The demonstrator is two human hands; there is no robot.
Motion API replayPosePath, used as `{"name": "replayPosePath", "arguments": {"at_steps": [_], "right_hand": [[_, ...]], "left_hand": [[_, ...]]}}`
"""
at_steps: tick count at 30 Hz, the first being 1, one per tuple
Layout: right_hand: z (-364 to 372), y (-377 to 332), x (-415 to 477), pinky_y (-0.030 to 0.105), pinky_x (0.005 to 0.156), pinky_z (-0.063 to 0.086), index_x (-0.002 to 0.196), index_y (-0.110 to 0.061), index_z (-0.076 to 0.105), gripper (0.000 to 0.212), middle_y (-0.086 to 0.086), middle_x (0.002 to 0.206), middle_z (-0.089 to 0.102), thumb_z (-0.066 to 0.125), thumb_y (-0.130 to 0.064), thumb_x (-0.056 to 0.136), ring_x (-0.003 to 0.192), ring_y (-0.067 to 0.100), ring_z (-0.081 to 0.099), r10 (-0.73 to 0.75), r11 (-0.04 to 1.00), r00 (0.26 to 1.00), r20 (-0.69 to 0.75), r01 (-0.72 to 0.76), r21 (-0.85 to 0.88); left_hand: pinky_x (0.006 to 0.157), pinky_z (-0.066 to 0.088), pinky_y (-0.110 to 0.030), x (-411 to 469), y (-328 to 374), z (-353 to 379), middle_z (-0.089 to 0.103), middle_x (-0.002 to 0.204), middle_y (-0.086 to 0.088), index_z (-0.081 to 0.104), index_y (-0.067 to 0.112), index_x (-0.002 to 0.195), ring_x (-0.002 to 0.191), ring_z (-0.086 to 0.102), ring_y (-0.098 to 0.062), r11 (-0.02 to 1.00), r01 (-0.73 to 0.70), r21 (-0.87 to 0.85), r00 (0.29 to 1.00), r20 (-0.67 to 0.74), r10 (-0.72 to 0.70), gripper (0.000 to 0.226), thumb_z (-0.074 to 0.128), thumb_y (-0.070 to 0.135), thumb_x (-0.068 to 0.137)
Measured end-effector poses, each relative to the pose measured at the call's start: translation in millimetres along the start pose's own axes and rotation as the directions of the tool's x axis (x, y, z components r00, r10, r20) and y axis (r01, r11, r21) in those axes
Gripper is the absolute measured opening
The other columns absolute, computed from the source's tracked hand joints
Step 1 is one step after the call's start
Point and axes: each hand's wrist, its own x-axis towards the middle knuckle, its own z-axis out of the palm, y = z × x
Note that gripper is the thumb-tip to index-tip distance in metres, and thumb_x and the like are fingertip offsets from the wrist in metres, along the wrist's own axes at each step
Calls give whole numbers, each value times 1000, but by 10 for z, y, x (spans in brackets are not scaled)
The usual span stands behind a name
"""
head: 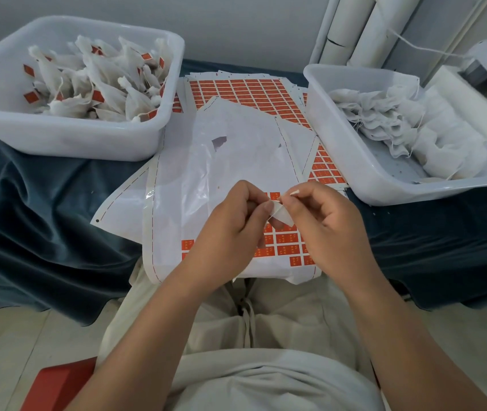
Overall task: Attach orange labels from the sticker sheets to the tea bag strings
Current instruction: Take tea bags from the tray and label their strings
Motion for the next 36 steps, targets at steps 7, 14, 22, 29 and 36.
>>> {"name": "replayPosePath", "arguments": {"at_steps": [7,14,22,29,36], "right_hand": [[-60,-28,30,31,81,63,100,-29,68,11,-10,96,78,62,-36,105,90,11,76,103,987,994,30,-106,124],[-48,-14,26,38,85,64,104,-32,71,13,-14,101,77,67,-43,100,93,7,76,186,973,980,70,-194,128],[-29,-24,23,42,84,65,99,-36,72,7,-10,101,79,70,-43,99,92,12,78,225,947,973,50,-231,222],[-21,-14,24,26,78,62,103,-33,71,8,-16,97,77,69,-40,99,91,5,76,149,985,989,12,-149,89],[0,-4,22,15,70,59,107,-33,71,17,-16,96,77,60,-44,104,88,3,75,150,987,988,35,-151,46]], "left_hand": [[55,43,-10,23,-32,-73,74,84,17,51,33,97,69,65,2,986,-39,161,999,24,36,12,52,31,109],[62,52,-19,15,-16,-43,77,88,14,54,30,98,80,71,-8,997,-13,80,1000,-12,14,11,53,30,109],[53,45,-12,27,47,-134,81,89,11,56,20,98,53,50,0,950,242,-195,968,116,-223,20,49,35,110],[58,51,-17,50,16,-127,75,74,16,64,28,95,60,70,-1,945,294,-146,955,69,-287,16,59,40,104],[64,51,-21,33,28,-50,79,85,16,62,30,97,77,75,-4,981,190,-49,981,-31,-192,11,59,35,106]]}}
